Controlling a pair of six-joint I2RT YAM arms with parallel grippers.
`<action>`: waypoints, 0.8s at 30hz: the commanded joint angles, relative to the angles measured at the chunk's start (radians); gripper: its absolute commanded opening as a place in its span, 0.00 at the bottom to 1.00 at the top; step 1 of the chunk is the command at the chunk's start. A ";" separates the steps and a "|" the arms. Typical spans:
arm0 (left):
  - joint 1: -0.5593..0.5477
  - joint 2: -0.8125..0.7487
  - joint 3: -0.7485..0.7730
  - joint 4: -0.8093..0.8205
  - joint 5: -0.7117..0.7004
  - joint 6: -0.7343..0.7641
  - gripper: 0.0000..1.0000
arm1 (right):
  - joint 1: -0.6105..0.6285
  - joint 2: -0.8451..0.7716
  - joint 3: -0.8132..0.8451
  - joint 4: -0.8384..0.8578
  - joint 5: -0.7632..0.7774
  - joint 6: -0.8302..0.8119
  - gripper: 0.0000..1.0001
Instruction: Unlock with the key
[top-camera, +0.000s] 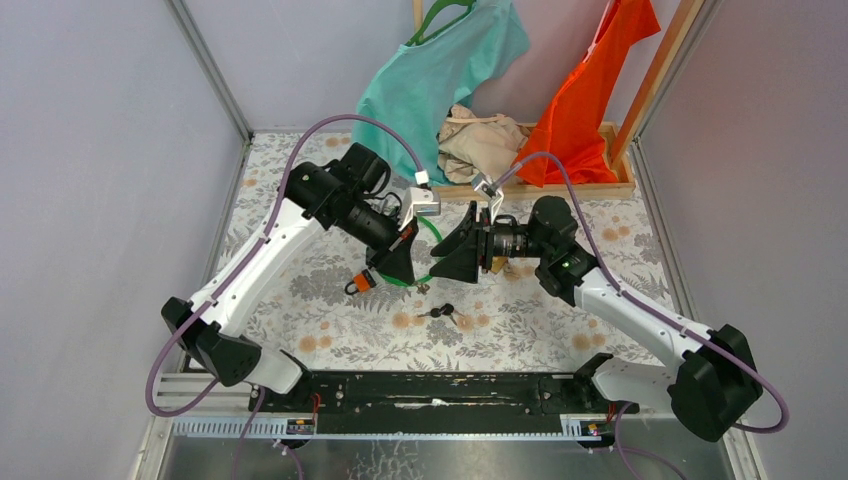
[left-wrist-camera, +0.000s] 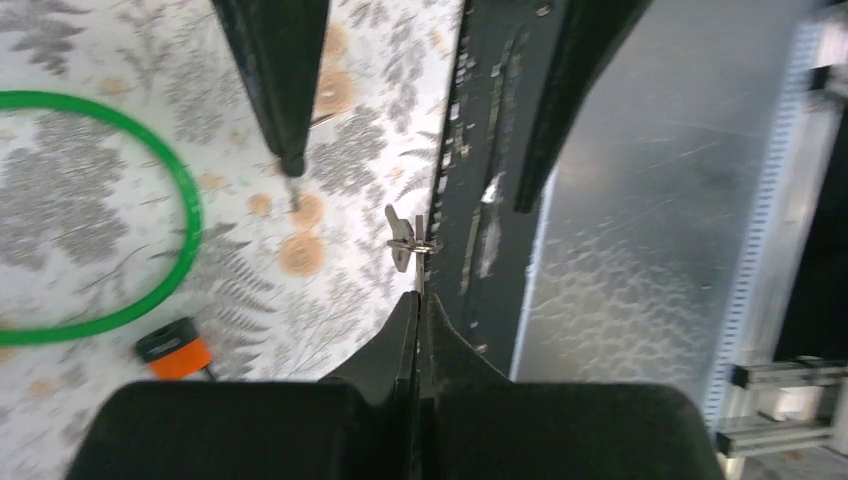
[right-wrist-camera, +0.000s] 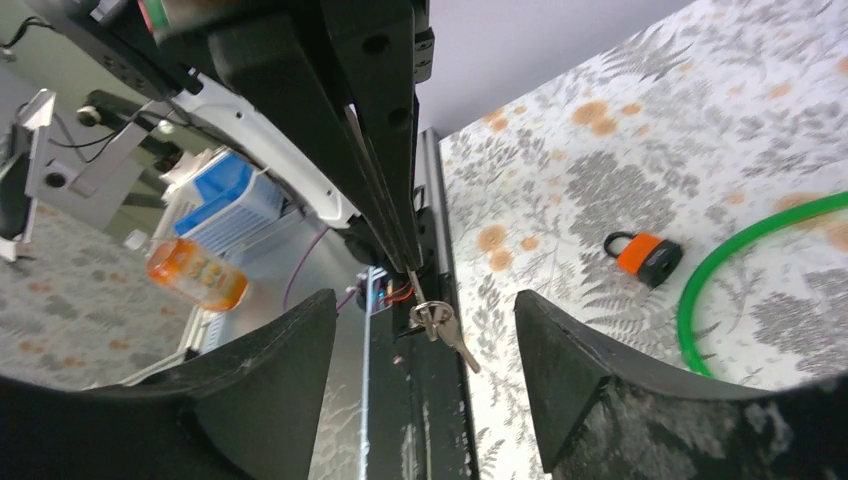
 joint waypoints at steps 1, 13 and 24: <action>-0.085 -0.013 0.098 -0.052 -0.333 0.063 0.00 | 0.000 -0.073 -0.021 0.062 0.106 -0.069 0.70; -0.495 -0.103 -0.099 0.147 -1.367 0.494 0.00 | -0.137 -0.283 -0.161 0.150 0.548 -0.100 0.72; -0.712 -0.302 -0.177 0.465 -1.271 0.826 0.00 | -0.165 -0.307 -0.149 0.126 0.443 -0.091 0.72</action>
